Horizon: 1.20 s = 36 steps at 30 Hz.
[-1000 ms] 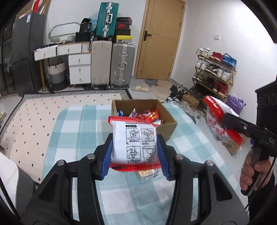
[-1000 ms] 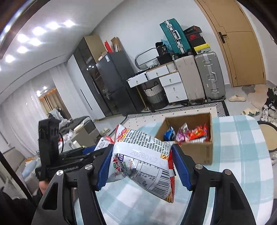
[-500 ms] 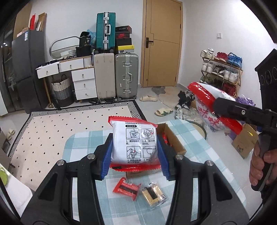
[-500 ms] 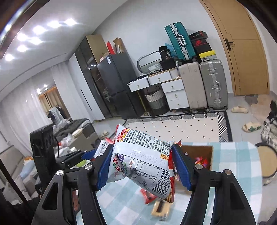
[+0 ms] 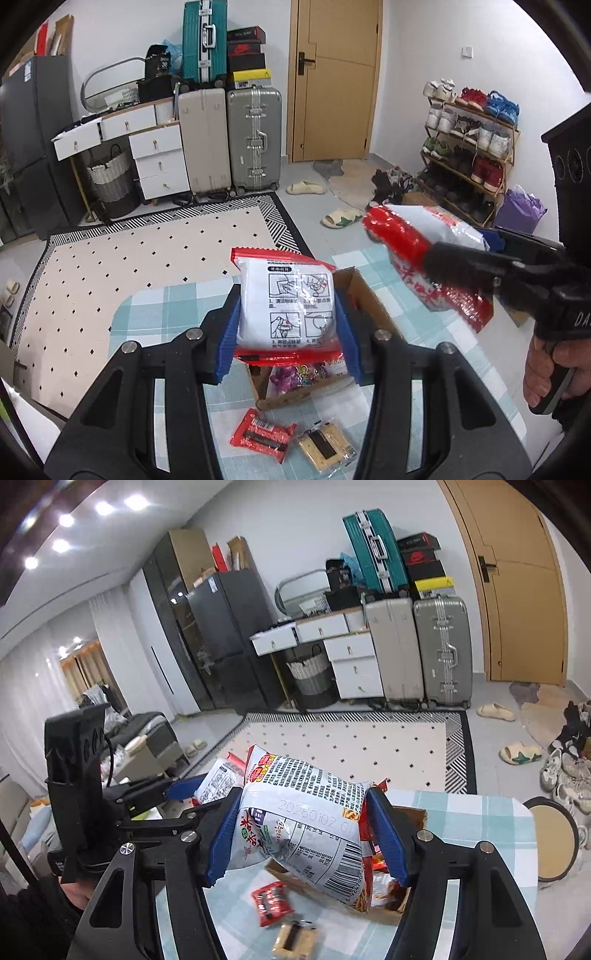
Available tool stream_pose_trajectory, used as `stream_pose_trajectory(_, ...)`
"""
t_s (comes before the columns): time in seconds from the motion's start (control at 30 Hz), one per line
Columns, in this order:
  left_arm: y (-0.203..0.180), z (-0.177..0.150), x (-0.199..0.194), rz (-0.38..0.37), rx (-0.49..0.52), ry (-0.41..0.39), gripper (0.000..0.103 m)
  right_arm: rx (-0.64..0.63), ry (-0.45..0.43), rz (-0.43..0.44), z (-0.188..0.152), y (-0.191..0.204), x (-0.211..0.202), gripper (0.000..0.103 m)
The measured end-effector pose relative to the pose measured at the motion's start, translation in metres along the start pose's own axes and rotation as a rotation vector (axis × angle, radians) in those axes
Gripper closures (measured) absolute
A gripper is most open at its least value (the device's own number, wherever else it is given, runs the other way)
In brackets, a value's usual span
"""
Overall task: Organize snacks
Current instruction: 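Lift both held bags and carry them over the cardboard box, then open both tools to drop the bags into the box, then move both tools back over the remaining snacks on the table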
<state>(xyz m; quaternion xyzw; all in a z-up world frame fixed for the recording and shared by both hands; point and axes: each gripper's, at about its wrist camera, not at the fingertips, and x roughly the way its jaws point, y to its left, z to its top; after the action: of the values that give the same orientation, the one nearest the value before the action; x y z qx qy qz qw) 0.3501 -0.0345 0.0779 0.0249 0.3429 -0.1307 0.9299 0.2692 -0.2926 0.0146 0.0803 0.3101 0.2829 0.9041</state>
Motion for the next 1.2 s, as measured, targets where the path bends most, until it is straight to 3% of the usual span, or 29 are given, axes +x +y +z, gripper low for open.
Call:
stream_pose_trajectory(0.33, 0.007, -0.019, 0.122, -0.026, -0.019, 0.133, 0.058, 0.065, 0.094, 0.003, -0.02, -0.048, 0.084, 0.036)
stream_pose_trajectory(0.73, 0.026, -0.044, 0.201, -0.057, -0.041, 0.232, 0.058, 0.066, 0.145, -0.026, -0.037, -0.074, 0.137, 0.033)
stream_pose_trajectory(0.87, 0.027, -0.046, 0.207, -0.038, -0.021, 0.244, 0.056, 0.064, 0.128, -0.029, -0.037, -0.074, 0.136, 0.028)
stream_pose_trajectory(0.97, 0.032, -0.048, 0.2, -0.038, -0.038, 0.244, 0.045, 0.07, 0.112, -0.017, -0.038, -0.074, 0.129, 0.026)
stream_pose_trajectory(1.1, 0.041, -0.054, 0.171, -0.032, -0.079, 0.204, 0.026, 0.076, 0.068, -0.017, -0.039, -0.069, 0.106, 0.023)
stream_pose_trajectory(1.2, 0.052, -0.063, 0.144, -0.024, -0.108, 0.176, 0.024, 0.096, 0.047, -0.011, -0.043, -0.068, 0.088, 0.023)
